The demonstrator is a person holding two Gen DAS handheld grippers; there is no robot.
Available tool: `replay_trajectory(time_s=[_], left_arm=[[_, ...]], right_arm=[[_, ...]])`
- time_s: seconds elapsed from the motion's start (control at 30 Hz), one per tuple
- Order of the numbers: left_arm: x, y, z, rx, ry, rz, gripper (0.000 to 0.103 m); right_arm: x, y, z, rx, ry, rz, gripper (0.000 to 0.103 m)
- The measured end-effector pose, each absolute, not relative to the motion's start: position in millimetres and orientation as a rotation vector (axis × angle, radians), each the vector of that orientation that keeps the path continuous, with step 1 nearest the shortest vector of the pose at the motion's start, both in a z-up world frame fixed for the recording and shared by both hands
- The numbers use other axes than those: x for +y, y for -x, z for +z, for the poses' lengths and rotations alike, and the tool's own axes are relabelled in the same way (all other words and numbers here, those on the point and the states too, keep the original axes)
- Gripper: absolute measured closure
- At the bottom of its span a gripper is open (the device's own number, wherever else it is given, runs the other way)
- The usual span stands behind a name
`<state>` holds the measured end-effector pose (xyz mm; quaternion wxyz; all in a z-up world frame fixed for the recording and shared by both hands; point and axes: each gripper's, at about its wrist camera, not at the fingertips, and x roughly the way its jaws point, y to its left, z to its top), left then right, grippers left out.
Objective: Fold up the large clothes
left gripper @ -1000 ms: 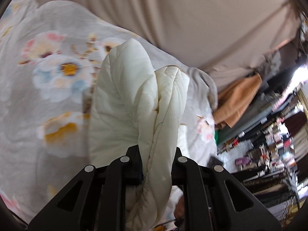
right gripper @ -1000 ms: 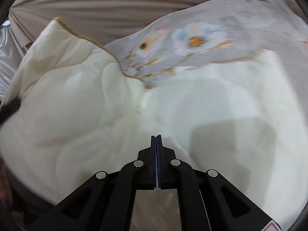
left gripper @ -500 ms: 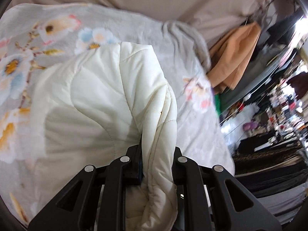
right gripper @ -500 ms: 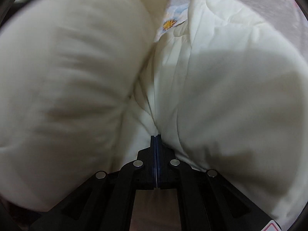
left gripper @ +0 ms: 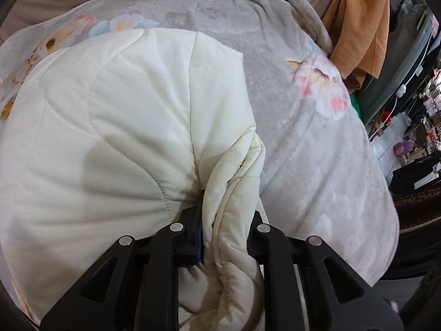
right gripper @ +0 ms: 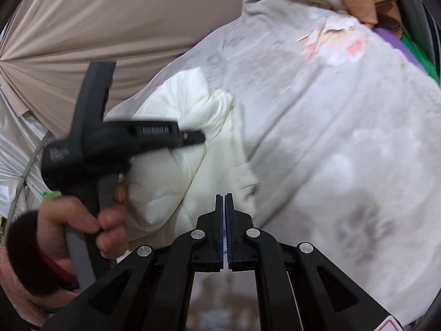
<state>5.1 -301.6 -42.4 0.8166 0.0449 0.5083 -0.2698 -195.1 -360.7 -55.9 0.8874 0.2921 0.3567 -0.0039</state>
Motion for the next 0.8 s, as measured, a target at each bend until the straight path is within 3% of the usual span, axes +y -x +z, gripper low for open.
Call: replay_trajectory(time_s=[0.27, 0.37, 0.4, 0.47, 0.5, 0.53, 0.63, 0.8], left_arm=[[-311, 4, -47, 1.037, -0.151, -0.57, 0.081], [-296, 7, -22, 1.044, -0.063, -0.598, 0.069], [-287, 9, -10, 1.038, -0.016, -0.615, 0.064], [-261, 14, 16, 0.998, 0.088, -0.642, 0.056], [-244, 18, 29, 0.97, 0.129, -0.643, 0.046], [-231, 21, 38, 0.951, 0.152, -0.635, 0.038], [-171, 34, 53, 0.908, 0.175, -0.563, 0.029], [-104, 64, 19, 1.012, 0.124, -0.444, 0.027]], right_arm=[[-374, 187, -49, 0.756, -0.562, -0.008, 0.096], [-374, 184, -41, 0.753, -0.532, -0.001, 0.094], [-373, 181, -38, 0.745, -0.526, -0.003, 0.088], [-371, 179, -24, 0.708, -0.511, 0.004, 0.064], [-368, 178, -17, 0.683, -0.504, 0.011, 0.049], [-366, 176, -11, 0.668, -0.499, 0.024, 0.043], [-356, 163, 2, 0.662, -0.494, 0.056, 0.032], [-333, 138, 6, 0.711, -0.513, 0.115, 0.029]])
